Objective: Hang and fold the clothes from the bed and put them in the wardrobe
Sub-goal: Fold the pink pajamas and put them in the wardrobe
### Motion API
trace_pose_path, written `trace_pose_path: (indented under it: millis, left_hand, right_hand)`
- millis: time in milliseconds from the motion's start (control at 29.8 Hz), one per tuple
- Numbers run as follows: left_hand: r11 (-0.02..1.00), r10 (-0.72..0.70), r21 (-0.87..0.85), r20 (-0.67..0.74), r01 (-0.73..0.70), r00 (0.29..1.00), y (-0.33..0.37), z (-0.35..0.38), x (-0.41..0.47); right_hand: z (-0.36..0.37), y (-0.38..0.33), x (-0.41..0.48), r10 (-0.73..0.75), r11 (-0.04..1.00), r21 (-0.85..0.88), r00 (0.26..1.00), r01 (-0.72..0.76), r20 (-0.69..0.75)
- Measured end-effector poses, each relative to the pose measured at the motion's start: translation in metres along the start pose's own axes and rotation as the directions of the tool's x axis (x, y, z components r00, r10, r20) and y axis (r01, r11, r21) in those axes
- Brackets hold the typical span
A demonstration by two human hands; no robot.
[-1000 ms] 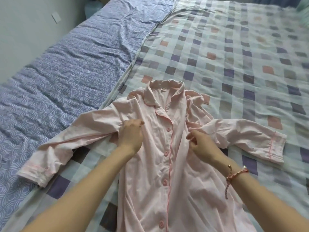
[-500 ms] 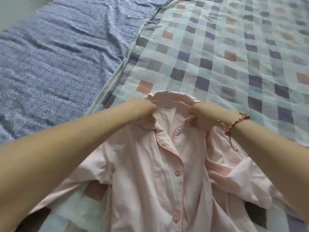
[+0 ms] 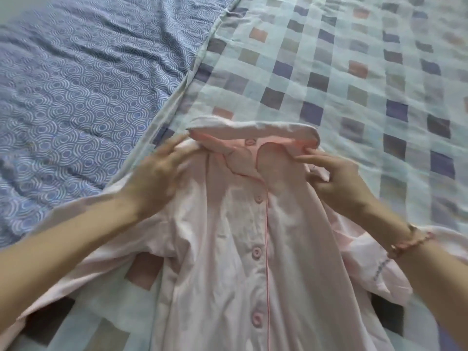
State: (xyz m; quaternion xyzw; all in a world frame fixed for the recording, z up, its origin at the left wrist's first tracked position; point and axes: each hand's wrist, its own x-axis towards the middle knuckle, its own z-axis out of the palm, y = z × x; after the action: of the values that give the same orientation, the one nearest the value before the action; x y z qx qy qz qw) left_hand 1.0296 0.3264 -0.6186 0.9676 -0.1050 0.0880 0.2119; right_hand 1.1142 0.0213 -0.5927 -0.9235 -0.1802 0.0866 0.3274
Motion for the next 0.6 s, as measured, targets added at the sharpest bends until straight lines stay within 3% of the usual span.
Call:
trace_pose_path:
  millis: [34, 101, 168, 269, 403, 504, 604]
  left_hand:
    - [0.998, -0.022, 0.05, -0.031, 0.024, 0.999, -0.008, -0.007, -0.025]
    - [0.961, -0.256, 0.109, 0.014, 0.253, 0.966, -0.023, -0.024, -0.08]
    - [0.856, -0.505, 0.173, 0.075, 0.488, 0.86, -0.038, -0.042, -0.132]
    - [0.695, -0.718, 0.207, 0.135, 0.689, 0.683, -0.05, -0.067, -0.183]
    - [0.552, -0.829, 0.232, 0.252, 0.801, 0.499, -0.063, -0.091, -0.216]
    - [0.513, -0.853, 0.246, 0.255, 0.822, 0.456, -0.07, -0.097, -0.228]
    - [0.344, -0.939, 0.368, 0.112, 0.864, 0.326, -0.071, -0.109, -0.253]
  right_hand:
    - [-0.003, -0.001, -0.011, -0.014, 1.0, 0.023, 1.0, 0.014, -0.008]
    - [-0.003, -0.014, -0.033, -0.063, 0.998, 0.006, 0.998, 0.063, -0.006]
    - [0.012, -0.037, -0.057, -0.119, 0.993, 0.006, 0.991, 0.119, 0.066]
    - [0.056, -0.083, -0.092, -0.158, 0.986, 0.089, 0.968, 0.144, 0.192]
    - [0.112, -0.142, -0.113, -0.206, 0.976, 0.13, 0.943, 0.178, 0.259]
    - [0.139, -0.169, -0.113, -0.231, 0.973, 0.06, 0.939, 0.224, 0.255]
    - [0.165, -0.191, -0.113, -0.228, 0.967, -0.049, 0.932, 0.251, 0.28]
